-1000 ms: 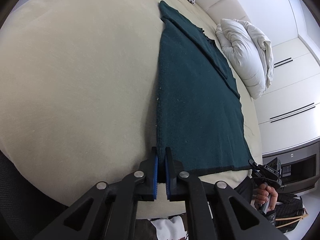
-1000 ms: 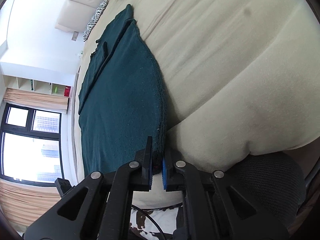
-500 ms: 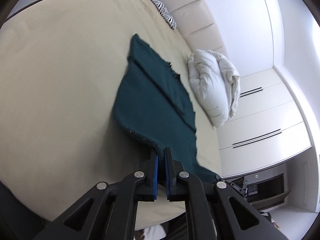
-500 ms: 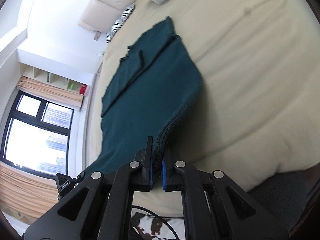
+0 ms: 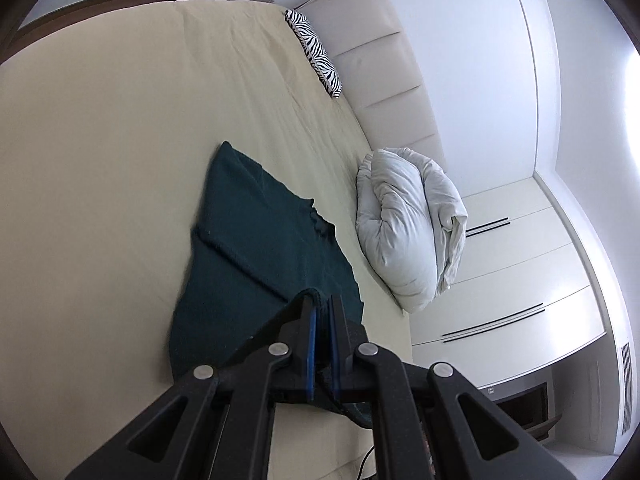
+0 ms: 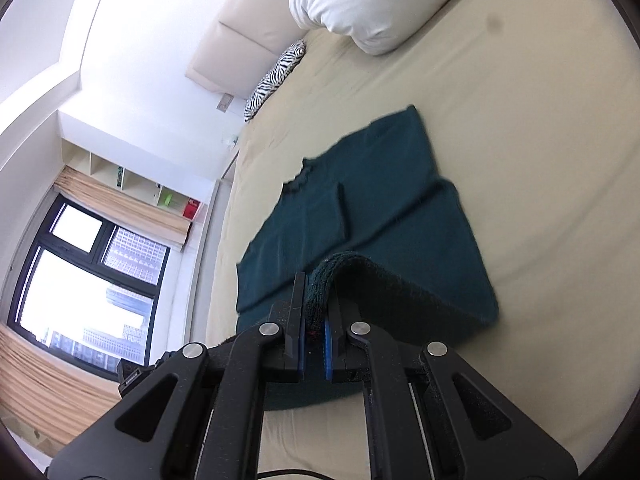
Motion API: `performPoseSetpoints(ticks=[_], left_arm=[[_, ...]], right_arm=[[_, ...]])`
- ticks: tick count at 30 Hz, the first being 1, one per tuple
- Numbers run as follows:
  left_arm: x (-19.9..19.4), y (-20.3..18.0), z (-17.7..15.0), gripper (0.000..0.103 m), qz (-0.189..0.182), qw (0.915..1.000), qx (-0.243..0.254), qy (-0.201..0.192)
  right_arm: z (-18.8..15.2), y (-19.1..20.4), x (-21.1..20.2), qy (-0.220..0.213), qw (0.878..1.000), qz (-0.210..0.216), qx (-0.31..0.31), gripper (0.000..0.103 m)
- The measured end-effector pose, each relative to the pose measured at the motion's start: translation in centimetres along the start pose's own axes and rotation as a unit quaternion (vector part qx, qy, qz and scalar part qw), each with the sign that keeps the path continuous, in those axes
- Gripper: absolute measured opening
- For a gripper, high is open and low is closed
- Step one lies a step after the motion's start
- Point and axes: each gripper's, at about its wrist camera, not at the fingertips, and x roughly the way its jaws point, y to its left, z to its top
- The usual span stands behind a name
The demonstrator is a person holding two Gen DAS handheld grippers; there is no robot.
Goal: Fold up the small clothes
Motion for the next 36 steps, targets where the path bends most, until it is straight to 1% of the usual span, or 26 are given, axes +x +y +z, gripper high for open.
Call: performPoseSetpoints(ticks=[4,6,8,11,16,21,24,27,29,30,31,32,34,35,36], left_arm=[[3.0,0.5,3.4,0.006,0.003,0.9999,-0.011,-0.010],[4.2,1.0,4.6,0.006,0.004,0.9997,-0.019,-0.013],[5.8,1.5,6.1,0.006,0.010,0.9995,-0.025,-0.016],[7.9,1.9,7.9,0.006,0.026,0.9992,-0.021,-0.021],[11.2,3.0,10.7,0.006,0.052,0.9980,-0.023,-0.027],[14.4,3.7,13.1,0.006,0.077,0.9967,-0.015,-0.021],[16.0,3.7,14.1,0.006,0.086,0.9961,-0.006,-0.022],[17.2,3.9,15.0,0.007,0.104,0.9944,0.009,-0.021],[18.2,4.5,15.3,0.009,0.123,0.9920,0.017,-0.020],[18.6,4.9,15.4,0.010,0.137,0.9902,0.018,-0.019],[18.7,5.5,15.4,0.015,0.150,0.9884,0.013,-0.021],[18.8,6.0,15.5,0.028,0.154,0.9878,0.006,-0.021],[18.2,6.5,15.4,0.040,0.147,0.9889,-0.007,-0.023],[17.4,6.5,15.2,0.042,0.141,0.9896,-0.004,-0.028],[16.8,6.3,15.0,0.045,0.140,0.9896,0.000,-0.032]], right_arm=[[4.0,-0.1,3.7,-0.013,1.000,-0.013,0.004,0.005],[5.5,-0.3,5.2,-0.020,1.000,-0.021,0.003,0.005],[7.2,-0.5,7.0,-0.027,0.999,-0.028,0.003,0.005],[9.6,-0.7,9.9,-0.028,0.999,-0.046,-0.003,0.005],[12.3,-1.0,13.9,-0.025,0.997,-0.069,-0.013,0.005],[14.5,-2.0,18.0,-0.021,0.995,-0.099,-0.018,0.005],[15.9,-2.9,20.1,-0.024,0.993,-0.117,-0.015,0.005],[17.4,-3.9,21.4,-0.031,0.992,-0.126,-0.007,0.005],[18.0,-4.4,22.2,-0.035,0.991,-0.131,-0.003,0.005],[18.1,-4.8,22.6,-0.036,0.990,-0.133,0.001,0.008],[18.1,-5.1,23.0,-0.035,0.990,-0.137,0.002,0.008],[18.0,-5.4,23.7,-0.031,0.989,-0.147,0.000,0.010],[17.9,-6.0,24.4,-0.026,0.988,-0.155,-0.006,0.021],[17.9,-6.2,24.3,-0.030,0.988,-0.153,-0.005,0.035],[17.8,-6.4,23.8,-0.041,0.988,-0.150,0.000,0.052]])
